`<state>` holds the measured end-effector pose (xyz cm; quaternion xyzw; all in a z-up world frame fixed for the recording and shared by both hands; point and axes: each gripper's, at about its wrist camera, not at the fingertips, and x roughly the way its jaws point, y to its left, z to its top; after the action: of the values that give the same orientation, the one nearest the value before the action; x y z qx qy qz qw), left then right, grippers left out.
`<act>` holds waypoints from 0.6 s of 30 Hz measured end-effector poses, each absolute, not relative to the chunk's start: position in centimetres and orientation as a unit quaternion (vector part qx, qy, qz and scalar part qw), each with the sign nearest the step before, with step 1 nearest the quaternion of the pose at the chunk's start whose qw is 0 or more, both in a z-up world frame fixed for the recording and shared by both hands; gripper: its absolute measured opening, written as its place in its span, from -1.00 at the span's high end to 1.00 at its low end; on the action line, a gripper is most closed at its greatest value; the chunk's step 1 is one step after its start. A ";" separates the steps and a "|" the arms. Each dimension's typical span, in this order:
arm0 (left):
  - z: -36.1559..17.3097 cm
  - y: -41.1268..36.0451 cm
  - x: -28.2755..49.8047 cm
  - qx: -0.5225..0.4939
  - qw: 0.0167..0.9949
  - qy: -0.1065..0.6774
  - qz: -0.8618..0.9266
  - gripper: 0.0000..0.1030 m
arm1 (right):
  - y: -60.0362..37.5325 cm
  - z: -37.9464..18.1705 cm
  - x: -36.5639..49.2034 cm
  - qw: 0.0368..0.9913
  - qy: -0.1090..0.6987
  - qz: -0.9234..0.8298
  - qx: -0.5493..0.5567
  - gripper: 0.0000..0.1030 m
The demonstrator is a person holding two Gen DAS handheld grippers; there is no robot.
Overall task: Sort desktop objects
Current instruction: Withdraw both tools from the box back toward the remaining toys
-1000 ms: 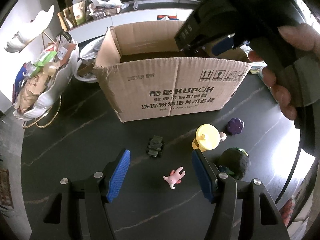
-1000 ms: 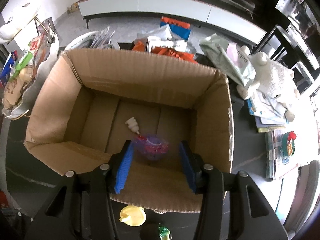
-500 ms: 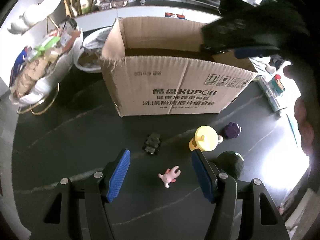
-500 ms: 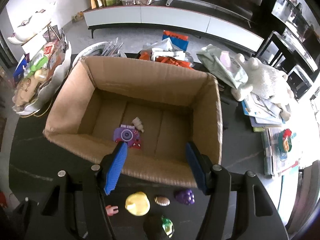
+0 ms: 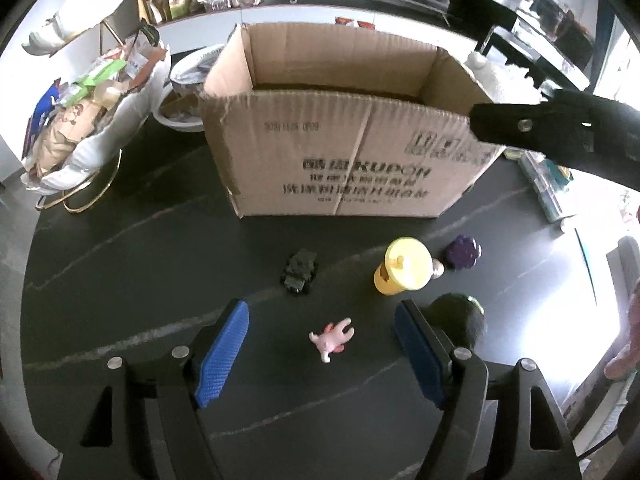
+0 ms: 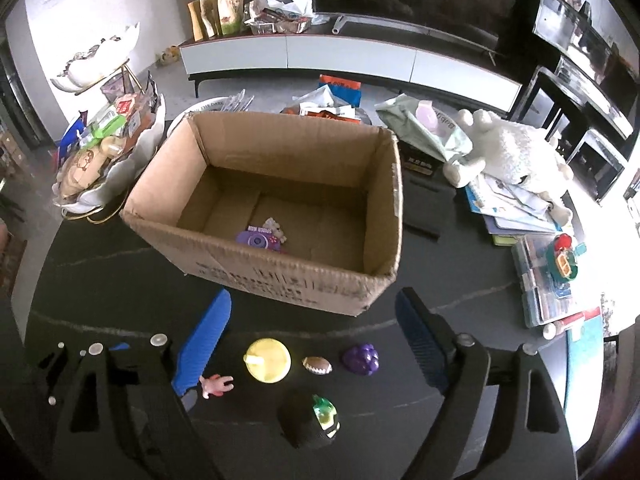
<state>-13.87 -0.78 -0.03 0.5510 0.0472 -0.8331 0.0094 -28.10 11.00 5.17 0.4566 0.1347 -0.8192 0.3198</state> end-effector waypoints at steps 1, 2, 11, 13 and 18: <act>0.0 -0.8 -13.7 0.549 0.008 0.048 -0.835 -0.63 | 11.3 5.2 -27.9 0.323 0.135 -0.818 0.456 -0.66; 0.0 -0.8 -13.5 0.546 0.007 0.048 -0.836 -0.69 | 11.5 5.2 -27.8 0.327 0.134 -0.816 0.457 -0.70; 0.8 -0.8 -12.4 0.527 -0.008 0.064 -0.848 -0.96 | 13.7 4.7 -26.2 0.345 0.122 -0.810 0.458 -0.76; 0.9 -0.7 -12.1 0.523 -0.007 0.060 -0.850 -0.96 | 14.2 4.6 -25.8 0.344 0.122 -0.812 0.456 -0.77; 0.8 -0.3 -11.4 0.516 -0.004 0.043 -0.855 -0.97 | 15.1 4.0 -24.7 0.343 0.121 -0.811 0.457 -0.77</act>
<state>-11.42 -0.33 0.84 0.5162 0.0432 -0.8554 -0.0038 -24.70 15.13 3.97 0.4574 0.1209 -0.8114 0.3432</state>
